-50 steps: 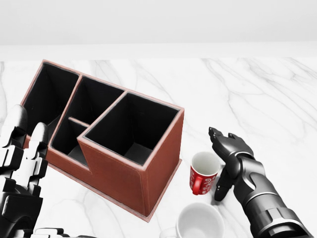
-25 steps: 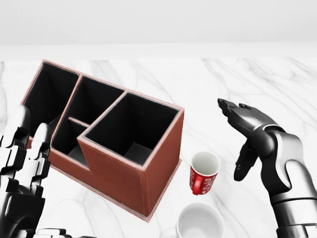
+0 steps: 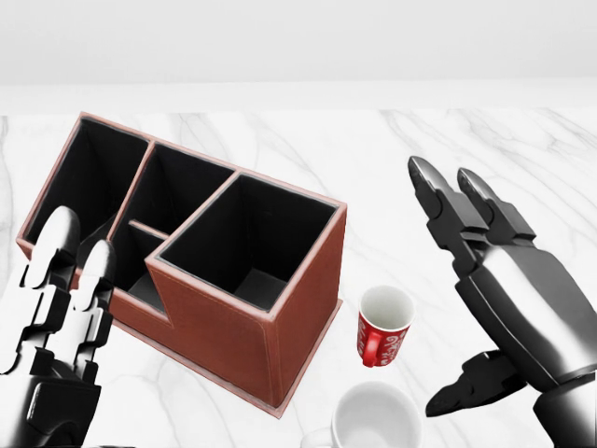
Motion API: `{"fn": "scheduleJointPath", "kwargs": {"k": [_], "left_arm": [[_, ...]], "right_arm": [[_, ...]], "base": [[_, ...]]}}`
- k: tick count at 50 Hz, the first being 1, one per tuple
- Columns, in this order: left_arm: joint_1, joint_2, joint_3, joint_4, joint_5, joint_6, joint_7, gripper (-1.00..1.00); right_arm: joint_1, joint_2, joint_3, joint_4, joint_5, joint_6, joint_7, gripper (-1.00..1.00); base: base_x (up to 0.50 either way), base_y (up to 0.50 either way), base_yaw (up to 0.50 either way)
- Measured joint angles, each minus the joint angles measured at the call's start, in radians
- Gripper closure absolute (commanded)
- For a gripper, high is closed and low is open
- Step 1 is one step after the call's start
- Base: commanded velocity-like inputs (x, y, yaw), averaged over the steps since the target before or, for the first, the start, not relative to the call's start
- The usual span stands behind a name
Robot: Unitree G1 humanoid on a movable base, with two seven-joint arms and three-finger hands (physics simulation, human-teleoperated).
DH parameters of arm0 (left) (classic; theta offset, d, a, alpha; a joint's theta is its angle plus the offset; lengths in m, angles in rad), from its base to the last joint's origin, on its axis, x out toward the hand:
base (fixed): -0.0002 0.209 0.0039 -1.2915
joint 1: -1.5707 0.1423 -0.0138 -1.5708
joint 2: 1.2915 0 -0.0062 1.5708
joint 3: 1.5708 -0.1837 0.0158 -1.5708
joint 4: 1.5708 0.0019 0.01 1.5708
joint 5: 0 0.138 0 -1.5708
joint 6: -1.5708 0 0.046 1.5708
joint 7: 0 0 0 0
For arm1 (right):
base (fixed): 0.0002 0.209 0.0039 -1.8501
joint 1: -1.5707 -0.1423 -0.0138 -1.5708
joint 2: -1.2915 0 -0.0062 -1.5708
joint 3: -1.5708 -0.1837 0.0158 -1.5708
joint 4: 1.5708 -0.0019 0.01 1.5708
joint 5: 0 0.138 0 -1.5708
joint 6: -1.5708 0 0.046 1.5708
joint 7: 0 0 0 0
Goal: Pick up the red mug and place it to the right of the caddy.
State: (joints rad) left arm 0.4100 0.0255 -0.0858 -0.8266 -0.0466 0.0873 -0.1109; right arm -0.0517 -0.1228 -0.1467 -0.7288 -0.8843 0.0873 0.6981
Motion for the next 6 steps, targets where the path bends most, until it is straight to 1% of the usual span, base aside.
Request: {"fn": "scheduleJointPath", "kwargs": {"k": [6], "left_arm": [[0.018, 0.016, -0.032, -0.012, 0.007, 0.0, 0.017, -1.0]], "right_arm": [[0.244, 0.106, 0.008, -0.144, 0.112, 0.0, 0.0, -1.0]], "base": [[0.0, 0.0, 0.0]]}}
